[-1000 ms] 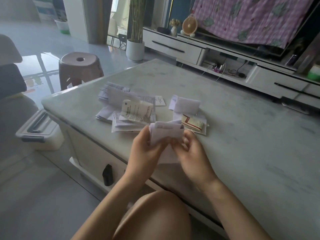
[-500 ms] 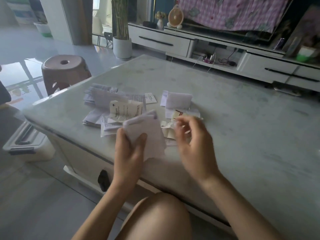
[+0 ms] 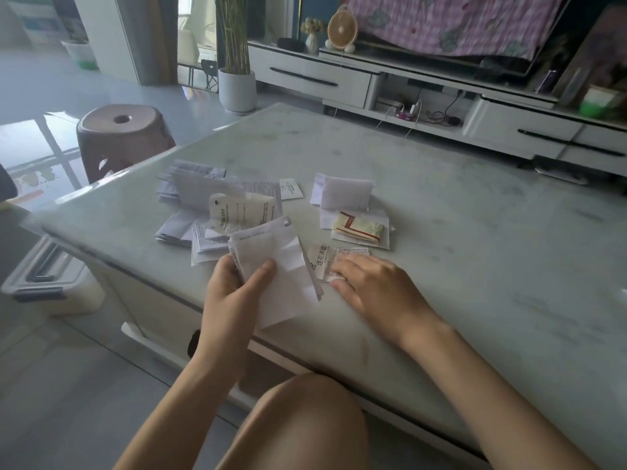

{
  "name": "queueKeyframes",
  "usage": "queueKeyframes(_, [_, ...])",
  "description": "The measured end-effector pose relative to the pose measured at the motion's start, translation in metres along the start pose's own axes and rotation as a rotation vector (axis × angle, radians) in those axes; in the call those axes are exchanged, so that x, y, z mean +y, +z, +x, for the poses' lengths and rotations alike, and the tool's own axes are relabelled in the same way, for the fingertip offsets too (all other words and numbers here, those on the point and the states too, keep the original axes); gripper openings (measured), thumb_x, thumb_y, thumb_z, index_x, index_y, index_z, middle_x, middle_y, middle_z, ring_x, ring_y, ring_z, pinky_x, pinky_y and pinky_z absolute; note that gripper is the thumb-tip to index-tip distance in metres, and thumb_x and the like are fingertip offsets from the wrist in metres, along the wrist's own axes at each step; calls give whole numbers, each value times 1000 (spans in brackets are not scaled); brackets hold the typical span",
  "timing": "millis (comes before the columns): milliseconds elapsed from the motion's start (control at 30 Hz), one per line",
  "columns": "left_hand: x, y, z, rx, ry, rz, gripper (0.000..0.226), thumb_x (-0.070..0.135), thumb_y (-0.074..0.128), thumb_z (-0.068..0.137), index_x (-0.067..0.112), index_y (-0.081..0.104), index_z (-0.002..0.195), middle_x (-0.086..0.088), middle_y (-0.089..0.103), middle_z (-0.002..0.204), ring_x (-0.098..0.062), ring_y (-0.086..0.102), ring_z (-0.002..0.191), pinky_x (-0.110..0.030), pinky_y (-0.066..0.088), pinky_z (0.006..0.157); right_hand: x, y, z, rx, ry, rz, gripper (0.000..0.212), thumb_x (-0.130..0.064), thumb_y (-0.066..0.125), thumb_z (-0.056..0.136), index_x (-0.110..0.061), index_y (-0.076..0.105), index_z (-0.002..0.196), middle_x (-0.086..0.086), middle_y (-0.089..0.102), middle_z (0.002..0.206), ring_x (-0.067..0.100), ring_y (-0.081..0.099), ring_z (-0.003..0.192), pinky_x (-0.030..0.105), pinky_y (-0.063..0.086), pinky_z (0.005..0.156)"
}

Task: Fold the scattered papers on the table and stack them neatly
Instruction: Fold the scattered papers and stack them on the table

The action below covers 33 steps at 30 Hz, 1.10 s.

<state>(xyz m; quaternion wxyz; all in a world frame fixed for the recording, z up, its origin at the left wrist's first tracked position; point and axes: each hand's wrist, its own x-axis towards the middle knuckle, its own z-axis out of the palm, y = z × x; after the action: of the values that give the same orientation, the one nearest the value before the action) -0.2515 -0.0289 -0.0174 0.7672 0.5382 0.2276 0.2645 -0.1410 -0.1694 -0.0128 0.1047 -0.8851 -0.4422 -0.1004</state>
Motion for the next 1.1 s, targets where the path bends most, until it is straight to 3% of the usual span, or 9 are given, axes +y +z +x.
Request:
queueKeyframes(100, [0, 0, -1, 0, -23, 16, 14, 7, 57, 89, 13, 60, 100, -7, 69, 94, -22, 64, 84, -41, 52, 80, 1, -6, 5, -16, 115, 128, 56, -51, 29, 87, -12, 68, 87, 3, 66, 107, 23, 55, 105, 31, 36, 88])
queueKeyframes(233, [-1, 0, -1, -7, -37, 38, 12, 8, 57, 88, 15, 60, 97, -5, 69, 91, -20, 64, 80, -40, 52, 79, 7, -10, 16, -42, 228, 227, 12, -26, 58, 87, -16, 59, 93, 2, 56, 121, 20, 43, 122, 25, 26, 98])
queueKeyframes(433, [1, 3, 0, -30, -45, 48, 14, 8, 58, 88, 18, 60, 96, 2, 71, 84, -11, 67, 72, -30, 56, 70, 11, -15, 30, -269, 327, 49, 53, -36, 55, 81, -24, 39, 130, 1, 41, 133, 23, 28, 129, 34, 22, 101])
queueKeyframes(500, [1, 3, 0, -23, -45, 66, 14, 8, 58, 88, 19, 60, 96, -1, 70, 88, -15, 66, 77, -35, 55, 76, 13, -20, 31, -359, 391, 104, 52, -38, 61, 79, -23, 41, 125, 3, 40, 133, 23, 29, 127, 32, 24, 97])
queueKeyframes(633, [2, 7, -1, -8, -42, 88, 13, 9, 58, 89, 20, 57, 96, -5, 68, 94, -22, 64, 87, -43, 52, 84, 17, -28, 24, -440, 431, 270, 34, -40, 72, 73, -23, 49, 91, 4, 44, 114, 22, 37, 112, 32, 35, 88])
queueKeyframes(833, [0, 14, 1, 45, 18, 108, 15, 9, 51, 92, 19, 51, 104, -4, 63, 99, -17, 61, 85, -31, 52, 72, 21, -37, 14, -193, 415, 829, 21, -3, 71, 78, -15, 59, 92, -2, 66, 89, 7, 61, 76, 11, 48, 66])
queueKeyframes(967, [0, 27, 7, 73, 109, 158, 18, 4, 46, 91, 22, 46, 93, -2, 57, 94, -14, 56, 80, -28, 49, 68, 17, -55, 5, 43, 448, 1243, 32, -1, 69, 76, -7, 59, 106, 9, 69, 100, 15, 65, 86, 26, 52, 80])
queueKeyframes(1033, [-1, 36, 8, 51, 116, 179, 20, 3, 44, 90, 23, 44, 89, -4, 56, 91, -17, 55, 79, -34, 49, 70, 5, -56, 0, 72, 418, 1406, 34, -3, 69, 71, -4, 61, 104, 6, 70, 94, 11, 66, 82, 22, 54, 77])
queueKeyframes(1100, [-2, 46, 9, 12, 106, 160, 19, 3, 40, 91, 21, 43, 88, -5, 54, 90, -17, 53, 78, -35, 47, 69, -9, -46, -1, 117, 415, 1356, 28, 2, 70, 73, -8, 62, 98, 0, 70, 86, 4, 66, 75, 16, 54, 71])
